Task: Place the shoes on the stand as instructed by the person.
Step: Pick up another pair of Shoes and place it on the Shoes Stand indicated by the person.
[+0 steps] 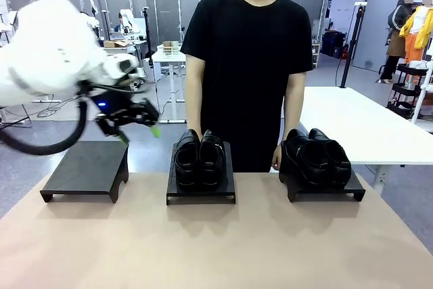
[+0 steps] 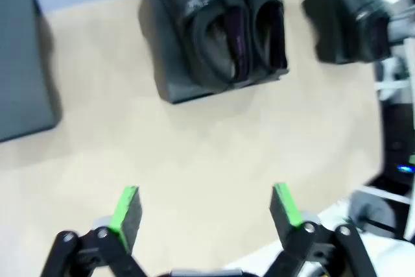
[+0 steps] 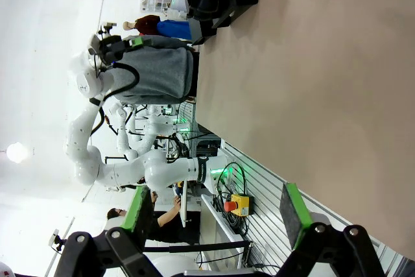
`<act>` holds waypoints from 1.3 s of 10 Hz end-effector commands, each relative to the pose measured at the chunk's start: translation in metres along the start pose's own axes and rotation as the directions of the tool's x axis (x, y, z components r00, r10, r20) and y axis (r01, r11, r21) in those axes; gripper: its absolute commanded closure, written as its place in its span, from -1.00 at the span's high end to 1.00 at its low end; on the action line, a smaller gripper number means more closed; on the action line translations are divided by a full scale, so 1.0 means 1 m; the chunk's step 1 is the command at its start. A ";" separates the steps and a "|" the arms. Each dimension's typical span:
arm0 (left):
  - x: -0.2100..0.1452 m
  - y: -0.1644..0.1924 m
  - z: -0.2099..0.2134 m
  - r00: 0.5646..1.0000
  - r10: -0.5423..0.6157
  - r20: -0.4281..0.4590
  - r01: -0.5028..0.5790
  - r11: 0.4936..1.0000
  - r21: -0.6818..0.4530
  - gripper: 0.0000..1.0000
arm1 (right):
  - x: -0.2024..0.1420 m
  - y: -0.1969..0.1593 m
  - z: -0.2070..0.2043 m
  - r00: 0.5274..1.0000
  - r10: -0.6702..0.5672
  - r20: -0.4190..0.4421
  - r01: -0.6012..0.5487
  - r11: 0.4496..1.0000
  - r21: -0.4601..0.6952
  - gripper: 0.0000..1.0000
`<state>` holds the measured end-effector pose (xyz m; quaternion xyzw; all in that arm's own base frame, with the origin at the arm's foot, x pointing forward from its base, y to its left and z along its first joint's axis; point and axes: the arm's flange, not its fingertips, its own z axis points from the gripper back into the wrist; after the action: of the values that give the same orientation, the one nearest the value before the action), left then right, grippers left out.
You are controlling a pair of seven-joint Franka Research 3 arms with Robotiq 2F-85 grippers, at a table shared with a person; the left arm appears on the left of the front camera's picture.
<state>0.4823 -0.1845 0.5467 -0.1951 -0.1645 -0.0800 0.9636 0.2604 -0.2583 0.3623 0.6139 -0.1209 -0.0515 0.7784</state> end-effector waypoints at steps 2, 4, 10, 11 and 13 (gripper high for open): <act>-0.050 0.076 0.049 0.997 0.063 0.041 -0.055 0.983 -0.173 1.00 | -0.002 0.004 0.002 1.000 -0.005 -0.005 0.005 1.000 -0.005 1.00; -0.085 0.136 0.077 0.987 0.141 0.075 -0.113 0.948 -0.297 1.00 | -0.002 0.004 0.002 1.000 -0.005 -0.005 0.005 1.000 -0.005 1.00; -0.179 0.310 0.094 0.954 0.301 0.006 -0.219 0.709 -0.671 1.00 | -0.002 0.004 0.002 1.000 -0.005 -0.005 0.005 1.000 -0.005 1.00; -0.194 0.332 0.087 0.951 0.308 -0.025 -0.234 0.664 -0.710 1.00 | -0.002 0.004 0.002 1.000 -0.005 -0.005 0.005 1.000 -0.005 1.00; -0.223 0.366 0.071 0.959 0.277 -0.063 -0.213 0.553 -0.806 1.00 | -0.002 0.004 0.002 1.000 -0.005 -0.005 0.005 1.000 -0.005 1.00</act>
<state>0.3208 0.1815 0.4099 -0.6037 -0.1293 0.0170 0.7865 0.2601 -0.2585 0.3624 0.6137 -0.1212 -0.0518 0.7784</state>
